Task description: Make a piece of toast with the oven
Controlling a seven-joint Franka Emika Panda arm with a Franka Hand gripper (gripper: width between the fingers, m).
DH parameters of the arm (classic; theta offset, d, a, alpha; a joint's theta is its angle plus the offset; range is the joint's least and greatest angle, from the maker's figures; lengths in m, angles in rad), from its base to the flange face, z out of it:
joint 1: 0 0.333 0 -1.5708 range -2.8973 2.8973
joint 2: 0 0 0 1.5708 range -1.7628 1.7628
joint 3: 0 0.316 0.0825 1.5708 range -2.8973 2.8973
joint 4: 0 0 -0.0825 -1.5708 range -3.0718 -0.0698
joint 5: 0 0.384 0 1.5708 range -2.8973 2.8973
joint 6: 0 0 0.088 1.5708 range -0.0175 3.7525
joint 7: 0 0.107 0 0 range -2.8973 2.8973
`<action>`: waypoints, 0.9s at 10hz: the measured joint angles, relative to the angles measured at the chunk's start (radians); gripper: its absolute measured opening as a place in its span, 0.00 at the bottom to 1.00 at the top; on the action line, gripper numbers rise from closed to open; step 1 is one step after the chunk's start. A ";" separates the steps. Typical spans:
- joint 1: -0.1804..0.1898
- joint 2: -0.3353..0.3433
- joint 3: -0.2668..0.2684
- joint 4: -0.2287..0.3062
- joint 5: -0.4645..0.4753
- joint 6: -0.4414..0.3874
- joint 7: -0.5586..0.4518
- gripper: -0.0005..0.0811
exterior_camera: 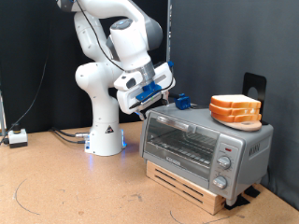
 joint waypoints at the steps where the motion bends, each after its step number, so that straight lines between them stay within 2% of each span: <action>1: 0.000 0.015 0.004 -0.005 -0.005 0.006 0.000 1.00; 5: -0.005 0.083 0.009 -0.014 -0.021 0.074 0.000 1.00; 9: -0.050 0.129 -0.009 0.007 -0.055 0.099 -0.002 1.00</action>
